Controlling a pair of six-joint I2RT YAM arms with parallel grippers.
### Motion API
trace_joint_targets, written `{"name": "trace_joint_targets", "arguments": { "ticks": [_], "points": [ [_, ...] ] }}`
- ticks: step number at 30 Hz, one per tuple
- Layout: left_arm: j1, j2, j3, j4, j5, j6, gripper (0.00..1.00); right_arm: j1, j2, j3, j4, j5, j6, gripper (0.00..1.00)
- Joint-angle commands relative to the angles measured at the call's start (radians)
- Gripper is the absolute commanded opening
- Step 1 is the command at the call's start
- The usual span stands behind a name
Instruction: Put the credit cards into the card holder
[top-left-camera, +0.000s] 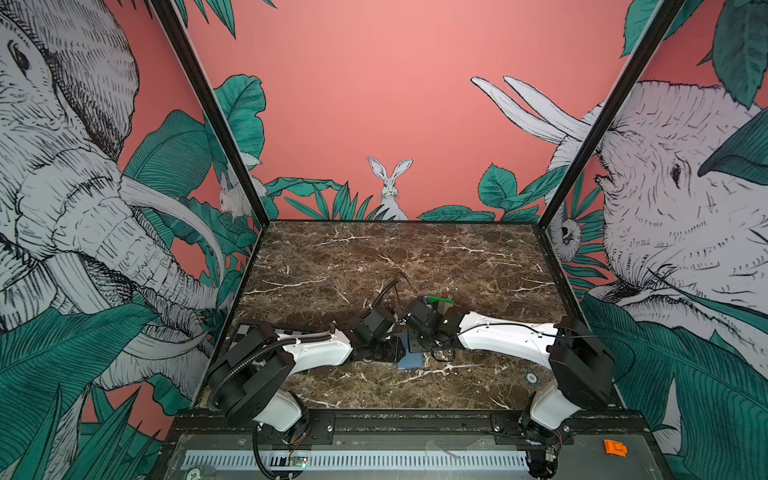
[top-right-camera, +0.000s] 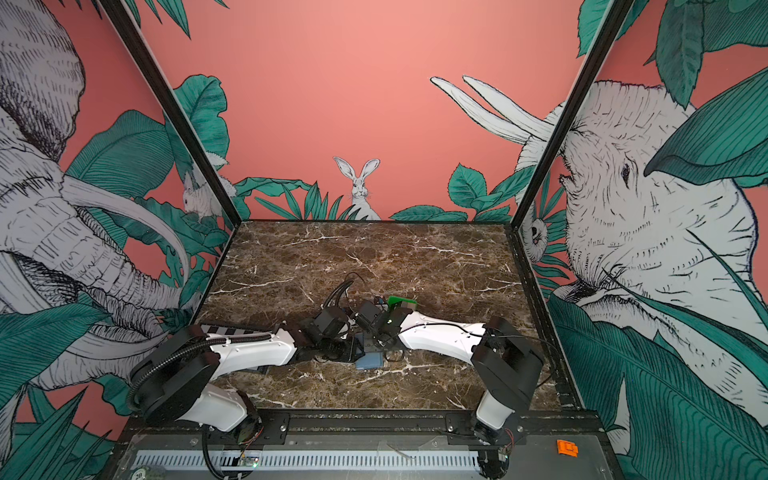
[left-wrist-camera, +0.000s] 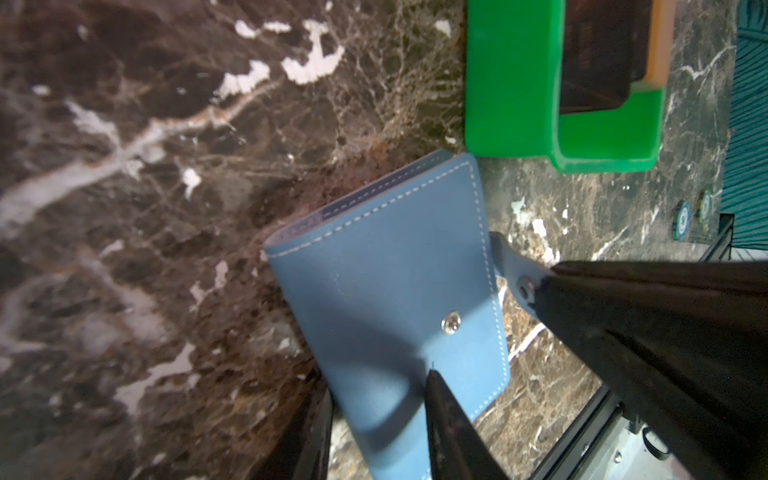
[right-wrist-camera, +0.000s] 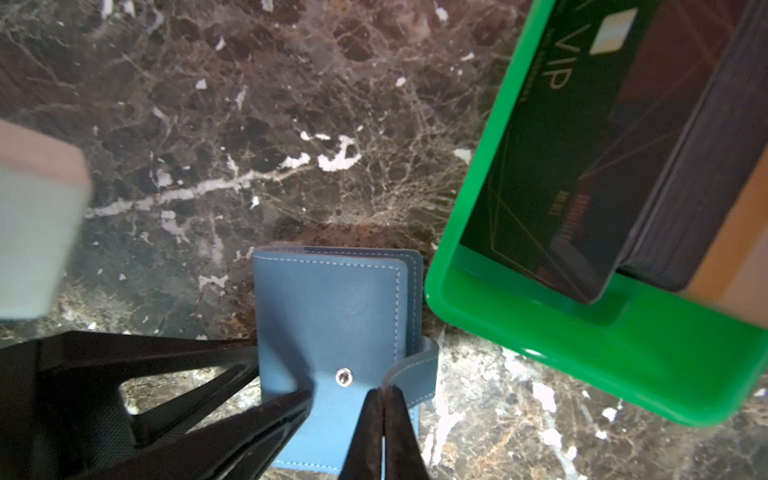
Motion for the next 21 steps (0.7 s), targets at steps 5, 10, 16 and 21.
{"name": "trace_joint_targets", "arguments": {
  "ticks": [5,10,16,21],
  "points": [
    [-0.011,0.017,-0.008,-0.058,-0.002,-0.012,0.39,0.007,0.018,0.011,0.045,-0.058,-0.008,0.0],
    [-0.01,0.02,-0.008,-0.053,-0.001,-0.015,0.39,0.009,0.035,0.019,0.047,-0.076,-0.012,0.0],
    [-0.012,0.017,-0.01,-0.052,-0.003,-0.016,0.38,0.014,0.054,0.025,0.043,-0.084,-0.015,0.0],
    [-0.013,0.017,-0.012,-0.05,-0.002,-0.018,0.37,0.014,0.066,0.025,0.051,-0.085,-0.014,0.0]
  ]
}}
